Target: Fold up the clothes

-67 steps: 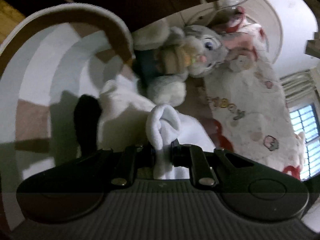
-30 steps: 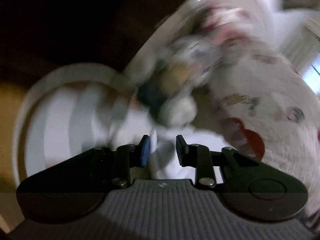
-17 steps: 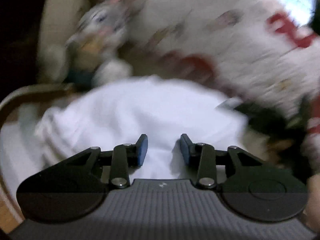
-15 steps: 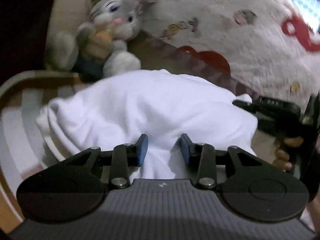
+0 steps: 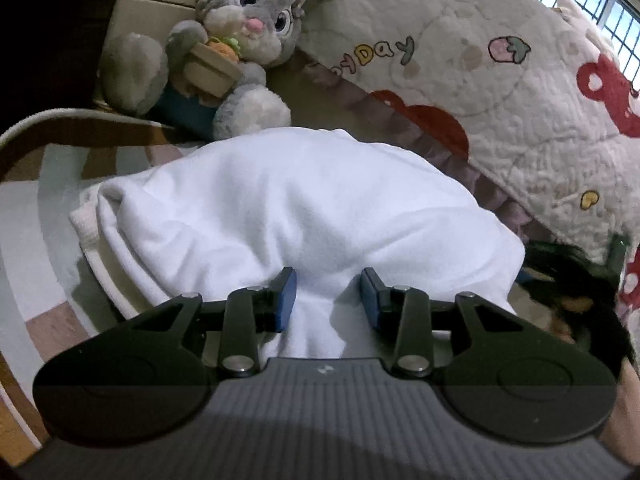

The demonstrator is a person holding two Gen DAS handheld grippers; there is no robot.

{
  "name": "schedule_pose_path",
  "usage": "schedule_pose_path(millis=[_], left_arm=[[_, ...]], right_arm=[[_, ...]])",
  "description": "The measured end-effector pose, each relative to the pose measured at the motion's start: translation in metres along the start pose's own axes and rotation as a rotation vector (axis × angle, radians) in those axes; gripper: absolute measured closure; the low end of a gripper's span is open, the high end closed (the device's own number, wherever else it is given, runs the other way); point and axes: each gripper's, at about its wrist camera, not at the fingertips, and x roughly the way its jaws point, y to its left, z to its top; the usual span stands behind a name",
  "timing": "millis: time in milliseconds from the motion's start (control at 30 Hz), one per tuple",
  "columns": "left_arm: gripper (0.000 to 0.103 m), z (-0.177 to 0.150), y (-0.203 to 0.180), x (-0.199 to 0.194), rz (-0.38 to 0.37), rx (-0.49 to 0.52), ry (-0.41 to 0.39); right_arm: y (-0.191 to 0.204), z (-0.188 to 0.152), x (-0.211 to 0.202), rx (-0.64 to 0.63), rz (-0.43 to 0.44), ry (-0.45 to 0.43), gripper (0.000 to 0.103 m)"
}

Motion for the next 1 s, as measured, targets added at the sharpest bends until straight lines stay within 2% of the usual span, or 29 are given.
schedule_pose_path(millis=[67, 167, 233, 367, 467, 533, 600, 700, 800, 867, 933, 967, 1000], left_arm=[[0.067, 0.001, -0.004, 0.001, 0.015, 0.006, -0.001], [0.068, 0.003, -0.014, 0.000, 0.049, 0.020, 0.003], [0.067, 0.004, -0.020, -0.003, 0.073, 0.038, 0.006], [0.064, 0.002, -0.033, -0.013, 0.134, 0.081, 0.015], [0.058, -0.026, -0.034, -0.044, 0.200, 0.076, -0.008], [0.050, -0.049, -0.037, -0.063, 0.234, 0.063, -0.019], [0.049, -0.064, -0.034, -0.076, 0.255, 0.021, -0.014], [0.049, -0.078, -0.041, -0.095, 0.271, -0.020, 0.013], [0.049, -0.103, -0.063, -0.107, 0.300, 0.027, 0.068], [0.048, -0.118, -0.081, -0.113, 0.291, 0.045, 0.102], [0.044, -0.126, -0.105, -0.122, 0.267, 0.066, 0.116], [0.037, -0.129, -0.118, -0.128, 0.262, 0.075, 0.116], [0.034, -0.131, -0.131, -0.134, 0.265, 0.074, 0.109]], right_arm=[[-0.001, -0.011, -0.026, -0.032, 0.044, -0.018, 0.064], [-0.003, -0.036, -0.065, -0.087, 0.086, -0.034, 0.060], [-0.010, -0.049, -0.079, -0.056, 0.119, -0.010, 0.056], [-0.013, -0.067, -0.097, -0.039, 0.141, 0.056, 0.056], [-0.003, -0.072, -0.116, -0.087, 0.144, 0.083, 0.056], [0.007, -0.077, -0.133, -0.120, 0.174, 0.086, 0.056], [0.015, -0.085, -0.148, -0.142, 0.193, 0.086, 0.056], [0.017, -0.102, -0.176, -0.160, 0.173, 0.064, 0.056], [0.010, -0.114, -0.200, -0.141, 0.232, 0.100, 0.056], [0.010, -0.117, -0.219, -0.206, 0.220, 0.087, 0.056], [0.010, -0.119, -0.237, -0.277, 0.213, 0.065, 0.054], [0.008, -0.120, -0.246, -0.305, 0.218, 0.056, 0.051], [0.005, -0.120, -0.255, -0.322, 0.232, 0.050, 0.049]])
